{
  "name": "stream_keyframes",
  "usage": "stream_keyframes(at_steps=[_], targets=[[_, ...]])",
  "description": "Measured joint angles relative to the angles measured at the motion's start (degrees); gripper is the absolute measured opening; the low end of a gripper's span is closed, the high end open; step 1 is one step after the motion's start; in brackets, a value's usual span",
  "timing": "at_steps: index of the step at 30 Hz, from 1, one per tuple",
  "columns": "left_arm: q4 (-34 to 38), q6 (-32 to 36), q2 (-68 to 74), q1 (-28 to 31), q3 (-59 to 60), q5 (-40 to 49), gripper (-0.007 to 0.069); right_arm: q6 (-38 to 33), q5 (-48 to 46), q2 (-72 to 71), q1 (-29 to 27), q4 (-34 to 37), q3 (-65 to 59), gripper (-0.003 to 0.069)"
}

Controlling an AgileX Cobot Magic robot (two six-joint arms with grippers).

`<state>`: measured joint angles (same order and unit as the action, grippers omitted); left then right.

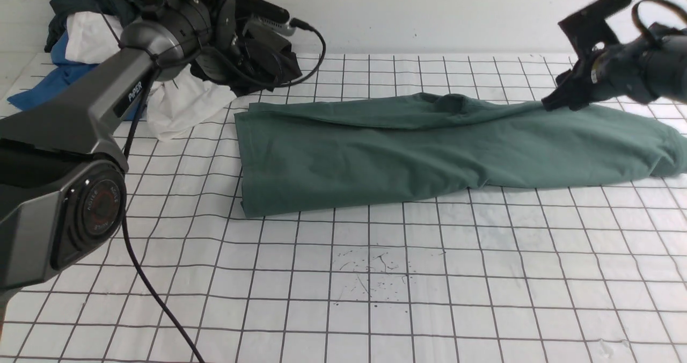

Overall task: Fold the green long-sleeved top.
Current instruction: Use both arms to drag the lower edge of the fabric forward and fold it over the upper edge

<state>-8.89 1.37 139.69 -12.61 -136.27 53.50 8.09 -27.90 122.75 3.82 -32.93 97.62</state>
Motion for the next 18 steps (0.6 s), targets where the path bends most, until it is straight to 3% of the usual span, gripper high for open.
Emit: stream_keyframes(at_steps=[2, 4, 6, 7, 11, 12, 15, 18], targets=[[4.6, 0.5, -0.3, 0.0, -2.8, 3.3, 0.0360, -6.5, -4.9, -1.6, 1.3, 8.0, 0.5, 0.0244], [12.3, 3.5, -0.5, -0.2, -3.9, 7.6, 0.0335, -18.7, -8.7, -2.0, 2.9, 21.1, 0.7, 0.0111], [16.0, 6.1, -0.4, -0.3, -3.9, 9.6, 0.0312, -26.1, -10.2, -1.4, 3.5, 29.4, 0.7, 0.0053], [21.6, 9.5, 0.2, -0.7, -3.9, 12.8, 0.0267, -34.7, -11.1, 0.2, 4.1, 39.3, 0.8, 0.0017], [30.4, 16.5, 4.1, -2.3, -3.8, 16.8, 0.0134, -54.7, -8.2, 7.9, 4.9, 62.7, 2.5, -0.0012], [30.6, 16.7, 4.1, -2.3, -3.8, 16.9, 0.0127, -54.7, -7.9, 8.3, 4.9, 62.7, 2.7, -0.0012], [31.8, 18.3, 7.1, -3.8, -3.7, 17.1, 0.0025, -64.8, -0.2, 15.0, 4.9, 75.9, 8.9, -0.0013], [31.7, 18.6, 7.8, -4.3, -3.6, 17.1, 0.0001, -68.3, 7.4, 18.8, 4.9, 80.3, 13.1, -0.0014]])
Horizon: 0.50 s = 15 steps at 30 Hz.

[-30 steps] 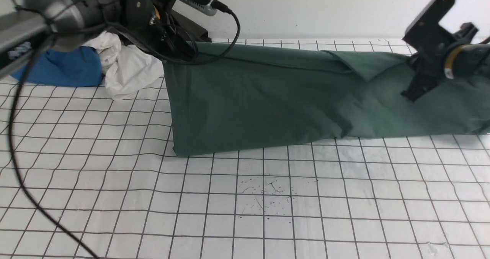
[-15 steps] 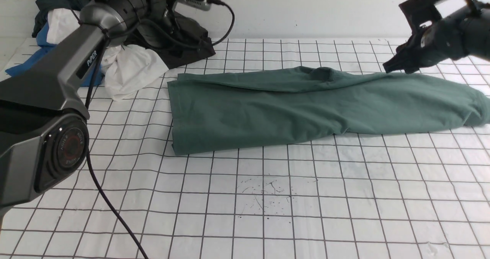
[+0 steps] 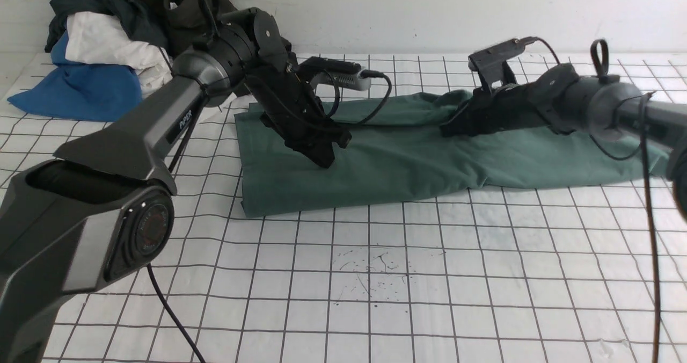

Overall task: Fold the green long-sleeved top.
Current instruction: Use both arms to drag the lower edge of the fabric forward and fold it over the upper edge

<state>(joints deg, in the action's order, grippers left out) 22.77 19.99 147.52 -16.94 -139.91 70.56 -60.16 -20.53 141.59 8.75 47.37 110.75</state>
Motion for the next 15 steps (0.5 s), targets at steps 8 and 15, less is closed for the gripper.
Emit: stream_keyframes(at_steps=[8, 15], targets=[[-0.5, 0.0, 0.1, -0.4, 0.0, 0.1, -0.0008, -1.7, 17.7, 5.8, -3.6, 24.0, 8.0, -0.0014], [-5.7, -0.9, -0.1, -0.3, 0.0, 0.1, -0.0008, -1.9, -16.3, -4.7, -11.8, 14.7, 8.3, -0.0014]])
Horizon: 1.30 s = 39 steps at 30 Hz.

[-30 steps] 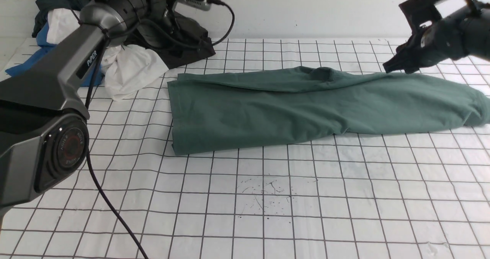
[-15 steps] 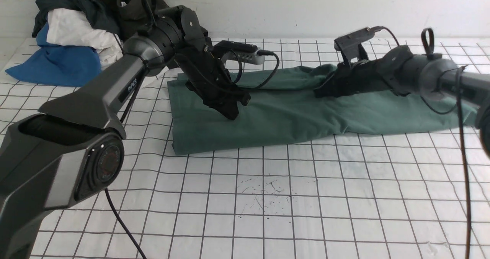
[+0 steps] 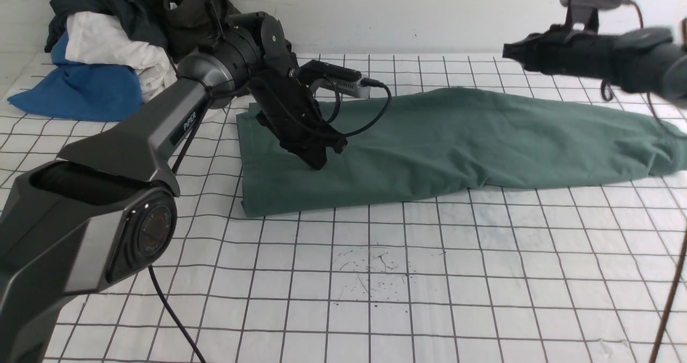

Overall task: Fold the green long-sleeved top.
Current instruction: Use both arms to drag the lower edge of the fabric forward and fold it over the upper edge, then use the right arm to clamp the right edge of the fabric

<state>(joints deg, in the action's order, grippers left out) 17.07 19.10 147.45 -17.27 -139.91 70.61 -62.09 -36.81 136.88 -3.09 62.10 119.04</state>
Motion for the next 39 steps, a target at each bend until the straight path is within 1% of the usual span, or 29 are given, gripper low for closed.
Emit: stream_keyframes(at_steps=[2, 3, 6, 8, 9, 10, 11, 12, 14, 15, 17, 18, 19, 21, 23, 25, 27, 28, 29, 31, 32, 35, 36, 38, 39], targets=[[-1.0, -0.8, -0.6, 0.0, 0.0, 0.0, -0.0008, 6.0, -11.2, -4.2, -1.8, -11.4, 0.3, -0.0014], [-1.3, -1.1, -0.9, 0.0, 0.0, 0.0, -0.0008, 9.6, -15.1, -5.4, -2.5, -16.5, 0.6, -0.0014], [-1.4, -1.7, -3.5, 0.0, 0.0, 0.0, -0.0008, 25.3, -25.9, -7.0, -5.3, -36.3, 0.8, -0.0009], [-1.3, -1.7, -6.1, 0.0, 0.0, 0.1, -0.0008, 33.5, -29.6, -5.8, -7.4, -47.6, 0.6, -0.0004], [-1.3, -1.7, -7.9, 0.0, 0.0, 0.1, -0.0008, 38.9, -30.1, -4.2, -9.2, -54.2, 0.6, 0.0001], [-1.3, -1.7, -7.9, 0.0, 0.0, 0.1, -0.0008, 38.9, -30.1, -4.0, -9.2, -54.2, 0.5, 0.0001], [-1.4, -1.7, -10.6, 0.0, 0.0, 0.2, -0.0008, 44.2, -29.8, -2.7, -11.5, -58.5, 0.5, 0.0015], [-1.9, -1.8, -12.9, 0.0, 0.3, 0.2, -0.0008, 47.1, -29.6, -2.0, -13.2, -59.4, 0.3, 0.0036], [-3.1, -1.9, -17.0, 0.0, 1.6, 0.2, -0.0008, 49.6, -29.6, -1.7, -15.4, -58.5, 0.3, 0.0080], [-3.7, -1.9, -19.5, 0.0, 2.5, 0.2, -0.0008, 50.0, -29.6, -1.7, -16.4, -57.0, 0.3, 0.0106], [-5.7, -1.9, -24.9, 0.0, 6.0, 0.2, -0.0008, 50.2, -28.9, -1.7, -17.8, -53.7, 0.3, 0.0192], [-6.2, -1.9, -25.5, 0.0, 6.8, 0.2, -0.0008, 50.2, -28.7, -1.7, -17.8, -53.7, 0.3, 0.0202], [-7.4, -1.9, -28.9, 0.0, 9.9, 0.2, -0.0008, 50.0, -28.1, -1.7, -18.2, -52.1, 0.3, 0.0275], [-9.5, -1.8, -35.2, 0.0, 16.3, 0.3, -0.0008, 49.7, -27.5, -1.2, -18.4, -51.0, 0.3, 0.0391], [-10.9, -1.7, -40.6, 0.0, 22.5, 0.6, -0.0007, 49.6, -27.3, -0.3, -18.4, -50.6, 0.3, 0.0480], [-11.9, -1.7, -44.8, 0.0, 27.7, 1.1, -0.0007, 49.6, -27.0, 1.0, -18.5, -49.4, 0.3, 0.0535], [-12.9, -1.7, -49.3, 0.0, 32.7, 1.2, -0.0007, 49.3, -26.1, 2.6, -18.7, -46.9, 0.5, 0.0553], [-13.2, -1.7, -50.8, 0.0, 35.0, 1.2, -0.0007, 48.9, -25.6, 2.8, -18.9, -45.2, 0.7, 0.0547], [-13.2, -1.7, -51.1, 0.0, 35.4, 1.2, -0.0007, 48.8, -25.5, 2.8, -18.9, -44.9, 0.8, 0.0544], [-13.5, -1.7, -55.7, 0.0, 40.9, 1.3, -0.0007, 46.2, -24.9, 3.2, -19.1, -41.2, 0.9, 0.0448], [-13.6, -1.8, -56.1, 0.0, 41.3, 1.2, -0.0007, 45.9, -24.8, 3.3, -19.2, -40.9, 0.9, 0.0437], [-14.7, -3.0, -62.1, 0.0, 49.7, 1.1, -0.0007, 42.6, -24.9, 3.5, -19.4, -37.5, 0.9, 0.0221], [-15.5, -3.5, -64.9, 0.0, 53.8, 1.1, -0.0007, 41.6, -25.5, 3.3, -19.4, -37.3, 0.7, 0.0131], [-17.1, -4.1, -69.8, 0.0, 61.4, 1.1, -0.0007, 40.3, -26.2, 2.2, -19.7, -38.1, 0.6, 0.0045], [-18.7, -4.4, -71.9, 0.0, 64.7, 1.1, -0.0007, 40.0, -26.5, 1.4, -19.9, -38.9, 0.5, 0.0023]])
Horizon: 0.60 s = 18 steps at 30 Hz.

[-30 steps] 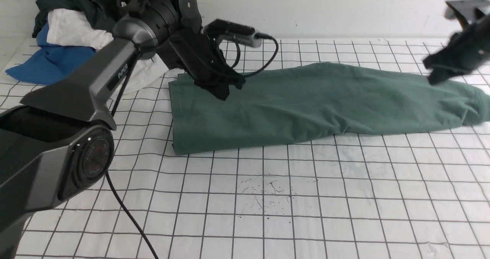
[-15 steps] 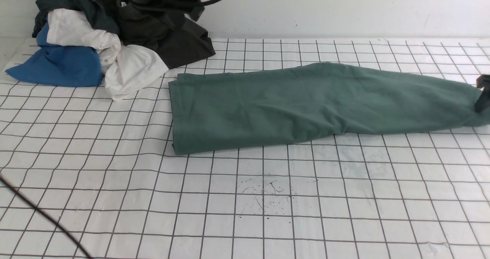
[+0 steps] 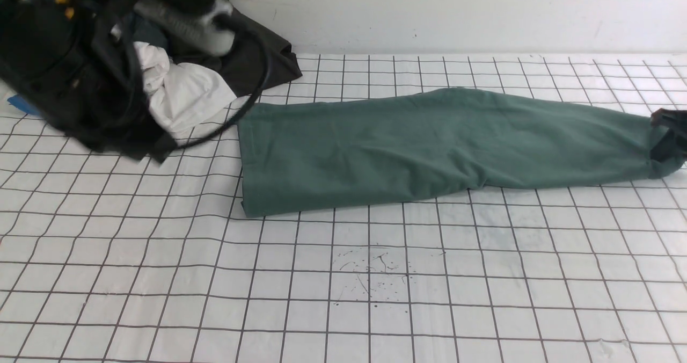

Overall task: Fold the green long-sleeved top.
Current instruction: Use the right arm to clamp the right edge of the fabric, then use the right arm to drag the right edge of the fabric to the left and folds it over the left edge

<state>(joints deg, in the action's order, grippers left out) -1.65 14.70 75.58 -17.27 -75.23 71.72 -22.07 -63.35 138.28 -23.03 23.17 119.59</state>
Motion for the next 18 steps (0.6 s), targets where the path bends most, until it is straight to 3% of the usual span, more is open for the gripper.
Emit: stream_keyframes(at_steps=[7, 12, 16, 17, 18], targets=[[-6.8, -3.6, -16.5, 0.1, 26.2, -1.3, -0.0007, 3.8, -2.5, -12.1, -3.5, -7.7, -0.1, 0.0012], [-6.9, -6.3, -22.3, 0.2, 37.3, -11.2, -0.0007, 6.3, -3.2, -19.4, -2.2, -6.6, 0.0, 0.0011], [-5.9, -11.0, -24.0, 0.2, 41.2, -21.4, -0.0007, 6.5, -3.8, -22.9, 7.2, -3.8, 0.1, 0.0011], [-5.8, -12.5, -24.1, 0.2, 41.5, -24.9, -0.0007, 6.3, -3.5, -23.0, 12.7, -2.7, 0.1, 0.0011], [-5.8, -12.9, -24.1, 0.2, 41.5, -25.7, -0.0007, 6.2, -3.2, -23.0, 14.4, -2.4, 0.1, 0.0011]])
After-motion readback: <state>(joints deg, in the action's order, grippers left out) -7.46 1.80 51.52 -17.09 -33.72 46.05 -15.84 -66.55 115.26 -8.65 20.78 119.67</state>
